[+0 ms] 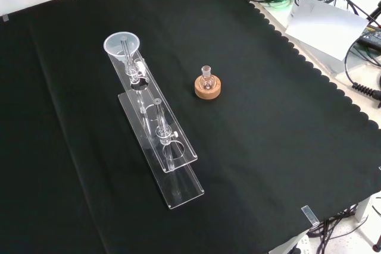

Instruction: Pick up the funnel from the transparent funnel stand.

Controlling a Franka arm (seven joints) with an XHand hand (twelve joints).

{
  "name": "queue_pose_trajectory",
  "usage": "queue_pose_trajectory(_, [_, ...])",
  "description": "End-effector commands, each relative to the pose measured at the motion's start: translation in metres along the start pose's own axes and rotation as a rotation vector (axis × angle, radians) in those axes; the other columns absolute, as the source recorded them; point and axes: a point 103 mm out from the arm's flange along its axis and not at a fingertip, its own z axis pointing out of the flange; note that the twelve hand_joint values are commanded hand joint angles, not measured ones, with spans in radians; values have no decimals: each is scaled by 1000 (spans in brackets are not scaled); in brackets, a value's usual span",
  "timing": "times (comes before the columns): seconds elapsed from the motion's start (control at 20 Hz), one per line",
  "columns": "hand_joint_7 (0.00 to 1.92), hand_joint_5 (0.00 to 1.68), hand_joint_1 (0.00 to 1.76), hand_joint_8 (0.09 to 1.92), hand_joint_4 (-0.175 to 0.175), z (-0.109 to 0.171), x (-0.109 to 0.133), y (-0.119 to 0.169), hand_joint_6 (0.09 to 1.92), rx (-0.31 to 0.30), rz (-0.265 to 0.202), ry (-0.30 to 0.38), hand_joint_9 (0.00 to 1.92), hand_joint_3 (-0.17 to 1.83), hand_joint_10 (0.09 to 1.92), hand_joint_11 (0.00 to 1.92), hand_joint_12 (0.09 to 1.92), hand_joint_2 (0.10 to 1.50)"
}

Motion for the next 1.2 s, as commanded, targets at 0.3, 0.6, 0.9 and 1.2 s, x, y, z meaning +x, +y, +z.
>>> queue_pose_trajectory(0.3, [97, 279, 11, 524, 19, 18, 5, 28, 87, 30, 41, -7, 264, 341, 615, 71, 1363, 1239])
queue_pose_trajectory(0.6, [152, 292, 81, 545, 15, 33, 10, 57, 87, 18, 41, 10, 319, 314, 632, 100, 1376, 1210])
queue_pose_trajectory(0.9, [225, 319, 301, 583, 4, 62, 18, 110, 87, 110, 14, -6, 394, 254, 650, 144, 1396, 1079])
queue_pose_trajectory(1.2, [179, 295, 455, 633, -15, 79, 23, 164, 87, 180, -13, -31, 359, 236, 678, 146, 1440, 943])
